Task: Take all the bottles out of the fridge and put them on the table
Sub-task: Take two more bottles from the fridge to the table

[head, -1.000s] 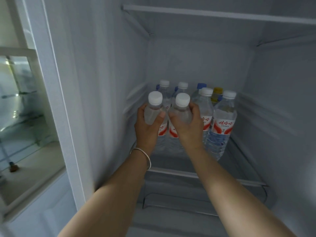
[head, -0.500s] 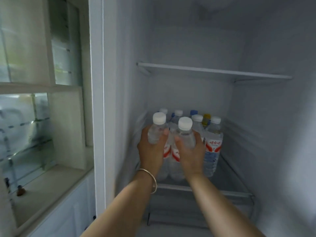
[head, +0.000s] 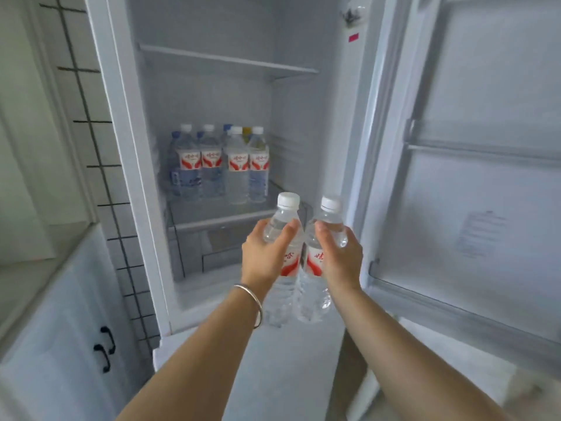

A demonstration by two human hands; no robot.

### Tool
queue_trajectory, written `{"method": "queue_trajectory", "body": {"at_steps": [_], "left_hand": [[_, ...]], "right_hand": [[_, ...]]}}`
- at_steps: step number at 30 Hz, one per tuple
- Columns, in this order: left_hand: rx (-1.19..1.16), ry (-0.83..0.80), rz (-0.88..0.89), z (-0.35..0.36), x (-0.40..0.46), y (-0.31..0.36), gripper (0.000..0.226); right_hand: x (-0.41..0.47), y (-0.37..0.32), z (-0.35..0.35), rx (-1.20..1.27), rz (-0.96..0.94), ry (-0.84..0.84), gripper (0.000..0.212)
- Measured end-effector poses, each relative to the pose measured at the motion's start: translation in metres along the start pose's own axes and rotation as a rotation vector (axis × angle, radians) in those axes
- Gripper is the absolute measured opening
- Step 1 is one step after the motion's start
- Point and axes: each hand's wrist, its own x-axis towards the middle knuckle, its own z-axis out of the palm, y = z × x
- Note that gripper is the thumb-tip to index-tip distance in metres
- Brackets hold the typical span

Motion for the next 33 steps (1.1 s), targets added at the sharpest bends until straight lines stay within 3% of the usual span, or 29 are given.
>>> {"method": "queue_trajectory", "body": {"at_steps": [4, 9, 13, 19, 21, 25, 27, 33], "left_hand": [[-0.052, -0.124, -0.061, 0.05, -0.054, -0.003, 0.027], [-0.065, -0.311, -0.061, 0.127, -0.125, 0.009, 0.035], [-0.06, -0.451, -0.068, 0.202, -0.175, 0.015, 0.034], [-0.113, -0.545, -0.18, 0.326, -0.261, 0.034, 0.014], [-0.126, -0.564, -0.195, 0.367, -0.285, 0.035, 0.031], [-0.146, -0.585, -0.261, 0.447, -0.321, 0.035, 0.07], [-0.14, -0.614, -0.262, 0.481, -0.335, 0.037, 0.054], [-0.093, -0.581, -0.25, 0.575, -0.337, 0.037, 0.014]], "right_hand": [[-0.029, 0.004, -0.075, -0.137, 0.054, 0.101, 0.043], [-0.062, 0.005, -0.186, -0.211, 0.105, 0.295, 0.038], [-0.079, 0.007, -0.278, -0.248, 0.119, 0.397, 0.063], [-0.091, 0.01, -0.435, -0.329, 0.187, 0.536, 0.024], [-0.095, 0.013, -0.488, -0.354, 0.204, 0.547, 0.025], [-0.097, 0.021, -0.575, -0.366, 0.226, 0.548, 0.058], [-0.093, 0.025, -0.608, -0.38, 0.228, 0.563, 0.064], [-0.039, 0.05, -0.685, -0.382, 0.29, 0.601, 0.044]]}}
